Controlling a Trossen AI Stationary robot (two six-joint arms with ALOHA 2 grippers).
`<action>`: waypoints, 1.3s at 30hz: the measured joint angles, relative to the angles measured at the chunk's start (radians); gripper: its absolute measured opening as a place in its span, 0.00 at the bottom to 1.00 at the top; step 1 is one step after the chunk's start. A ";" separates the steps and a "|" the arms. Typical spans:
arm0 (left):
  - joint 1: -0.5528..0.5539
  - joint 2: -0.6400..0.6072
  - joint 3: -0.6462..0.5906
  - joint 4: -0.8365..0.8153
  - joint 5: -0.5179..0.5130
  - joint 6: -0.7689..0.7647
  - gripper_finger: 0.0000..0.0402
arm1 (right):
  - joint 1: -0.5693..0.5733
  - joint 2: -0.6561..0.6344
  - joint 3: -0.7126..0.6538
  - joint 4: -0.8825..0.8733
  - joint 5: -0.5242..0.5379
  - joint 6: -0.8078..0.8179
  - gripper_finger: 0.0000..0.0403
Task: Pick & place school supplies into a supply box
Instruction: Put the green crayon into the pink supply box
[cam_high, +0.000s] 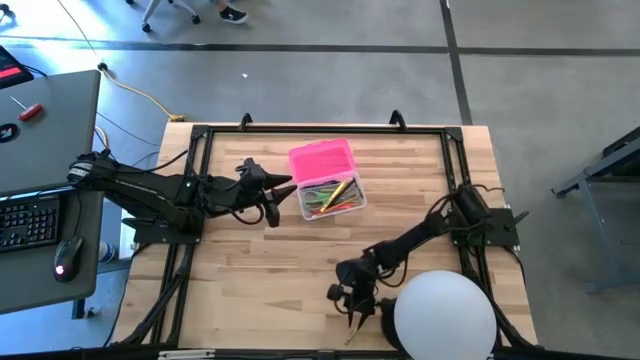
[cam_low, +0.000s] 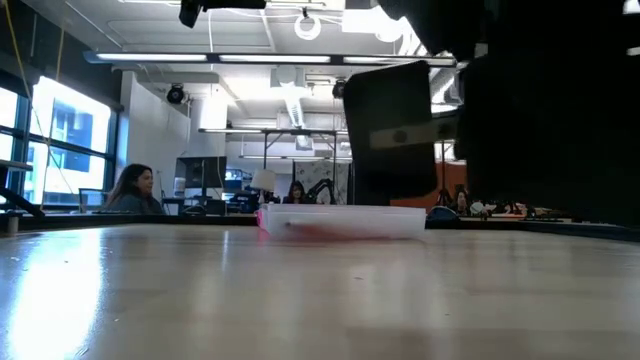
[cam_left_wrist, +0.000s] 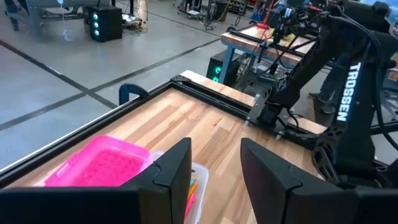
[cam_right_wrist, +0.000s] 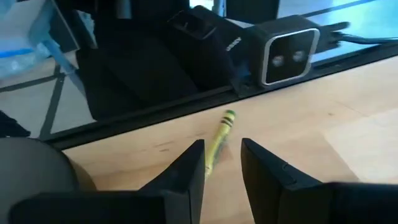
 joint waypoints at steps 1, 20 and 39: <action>0.000 0.000 0.000 -0.001 0.000 0.000 0.42 | 0.006 0.001 0.004 -0.001 0.003 0.000 0.20; 0.000 0.002 0.000 -0.008 0.010 0.001 0.42 | 0.084 0.001 0.007 -0.055 0.230 -0.045 0.18; 0.000 0.002 0.000 -0.034 0.011 0.003 0.42 | 0.050 -0.002 0.007 -0.124 0.345 -0.110 0.18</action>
